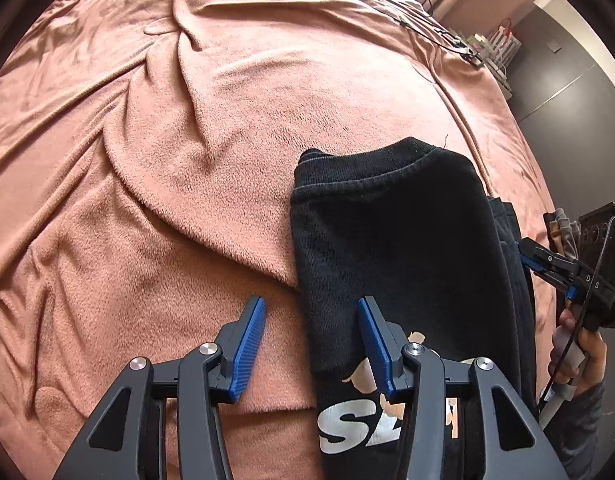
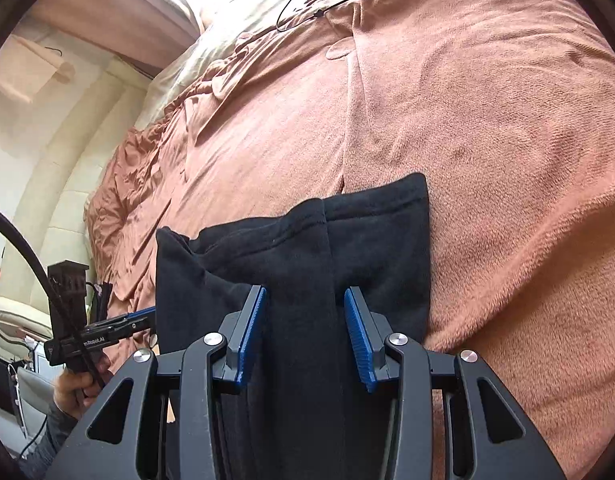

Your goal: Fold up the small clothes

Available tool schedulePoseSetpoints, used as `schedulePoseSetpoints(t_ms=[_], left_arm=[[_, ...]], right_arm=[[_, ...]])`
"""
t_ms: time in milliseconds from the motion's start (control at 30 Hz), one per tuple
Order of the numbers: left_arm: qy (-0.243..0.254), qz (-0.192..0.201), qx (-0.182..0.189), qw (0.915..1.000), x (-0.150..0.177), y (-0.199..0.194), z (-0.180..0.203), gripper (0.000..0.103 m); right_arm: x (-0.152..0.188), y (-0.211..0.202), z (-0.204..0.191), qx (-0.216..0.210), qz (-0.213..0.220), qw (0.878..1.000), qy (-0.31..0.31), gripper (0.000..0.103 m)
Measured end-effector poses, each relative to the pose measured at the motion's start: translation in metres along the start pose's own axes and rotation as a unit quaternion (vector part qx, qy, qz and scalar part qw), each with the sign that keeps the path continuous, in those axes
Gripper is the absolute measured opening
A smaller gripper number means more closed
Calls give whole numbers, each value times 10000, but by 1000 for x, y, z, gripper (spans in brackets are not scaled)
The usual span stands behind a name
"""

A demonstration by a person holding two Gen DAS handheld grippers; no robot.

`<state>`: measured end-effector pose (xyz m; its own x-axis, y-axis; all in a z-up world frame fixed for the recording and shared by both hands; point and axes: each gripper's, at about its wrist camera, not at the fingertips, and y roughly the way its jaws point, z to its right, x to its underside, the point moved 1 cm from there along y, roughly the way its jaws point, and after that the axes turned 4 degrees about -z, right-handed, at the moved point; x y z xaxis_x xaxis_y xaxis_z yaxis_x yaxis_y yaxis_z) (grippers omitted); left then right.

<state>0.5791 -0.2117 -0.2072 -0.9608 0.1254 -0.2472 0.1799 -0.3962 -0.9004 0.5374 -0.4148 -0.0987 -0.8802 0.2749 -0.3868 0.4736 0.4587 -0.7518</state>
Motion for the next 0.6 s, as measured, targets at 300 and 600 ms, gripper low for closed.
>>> schedulePoseSetpoints(t_ms=[300, 600], left_arm=[[7, 10, -56, 10000, -6, 3, 1, 50], [35, 26, -135, 9999, -7, 6, 2, 50]], right_arm=[[-4, -7, -17, 524, 165, 9976, -415, 0], [7, -31, -2, 1196, 554, 9913, -40, 0]])
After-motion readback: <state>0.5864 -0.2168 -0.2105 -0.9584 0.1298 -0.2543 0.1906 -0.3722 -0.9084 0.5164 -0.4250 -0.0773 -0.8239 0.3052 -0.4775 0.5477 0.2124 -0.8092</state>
